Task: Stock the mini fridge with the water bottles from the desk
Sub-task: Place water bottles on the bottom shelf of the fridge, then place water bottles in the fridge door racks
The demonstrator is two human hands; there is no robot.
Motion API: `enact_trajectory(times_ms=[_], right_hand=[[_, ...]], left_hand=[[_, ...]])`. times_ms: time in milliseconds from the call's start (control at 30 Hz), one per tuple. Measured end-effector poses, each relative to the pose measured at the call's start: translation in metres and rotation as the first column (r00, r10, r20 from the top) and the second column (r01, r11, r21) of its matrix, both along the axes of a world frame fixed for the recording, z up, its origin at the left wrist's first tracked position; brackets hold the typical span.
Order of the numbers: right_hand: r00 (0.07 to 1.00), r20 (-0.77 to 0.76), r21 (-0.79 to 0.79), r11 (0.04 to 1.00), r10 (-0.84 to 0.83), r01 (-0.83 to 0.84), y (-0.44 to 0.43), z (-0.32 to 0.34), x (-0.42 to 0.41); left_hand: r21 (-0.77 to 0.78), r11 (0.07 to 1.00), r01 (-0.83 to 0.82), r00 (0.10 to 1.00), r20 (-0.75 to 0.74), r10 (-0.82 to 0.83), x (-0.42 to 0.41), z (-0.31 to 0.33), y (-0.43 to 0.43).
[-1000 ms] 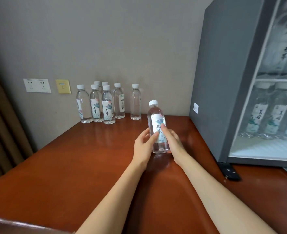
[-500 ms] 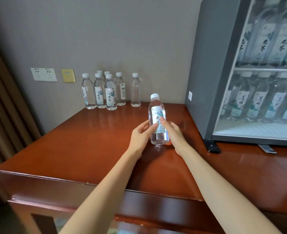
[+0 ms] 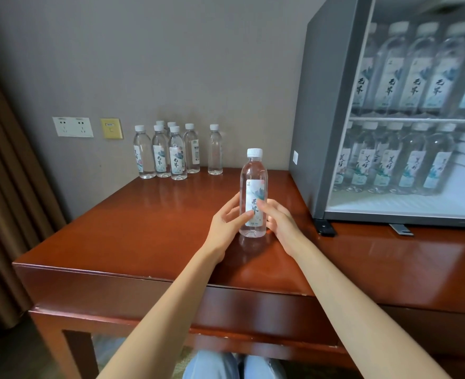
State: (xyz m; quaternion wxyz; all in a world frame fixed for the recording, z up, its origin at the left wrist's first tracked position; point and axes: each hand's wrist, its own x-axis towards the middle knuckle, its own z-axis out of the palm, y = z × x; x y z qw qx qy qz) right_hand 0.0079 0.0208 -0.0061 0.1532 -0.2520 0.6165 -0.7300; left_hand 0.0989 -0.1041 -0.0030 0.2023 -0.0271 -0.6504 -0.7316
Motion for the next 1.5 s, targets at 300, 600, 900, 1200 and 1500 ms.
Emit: enact_trajectory(times_ms=[300,600,900,1200,1500], right_hand=[[0.999,-0.002,0.003,0.999,0.052,-0.052,0.03,0.002,0.038],[0.997,0.044,-0.022,0.998,0.057,-0.056,0.062,0.002,0.061],[0.998,0.04,-0.063,0.996,-0.057,0.059,0.135,0.0,0.051],[0.929,0.097,-0.124,0.922,-0.357,0.367,0.27,0.002,0.036],[0.803,0.031,-0.025,0.803,-0.595,0.595,0.36,-0.002,0.019]], left_hand=[[-0.034,0.999,-0.037,0.999,0.013,0.038,0.035,-0.002,0.023],[-0.185,0.98,0.077,0.997,0.028,-0.073,0.049,-0.001,0.041],[-0.21,0.956,0.205,0.979,0.035,-0.202,0.021,0.003,0.104],[-0.194,0.881,0.43,0.899,0.009,-0.437,-0.043,-0.001,0.237],[-0.179,0.797,0.577,0.808,-0.016,-0.589,-0.097,-0.005,0.333]])
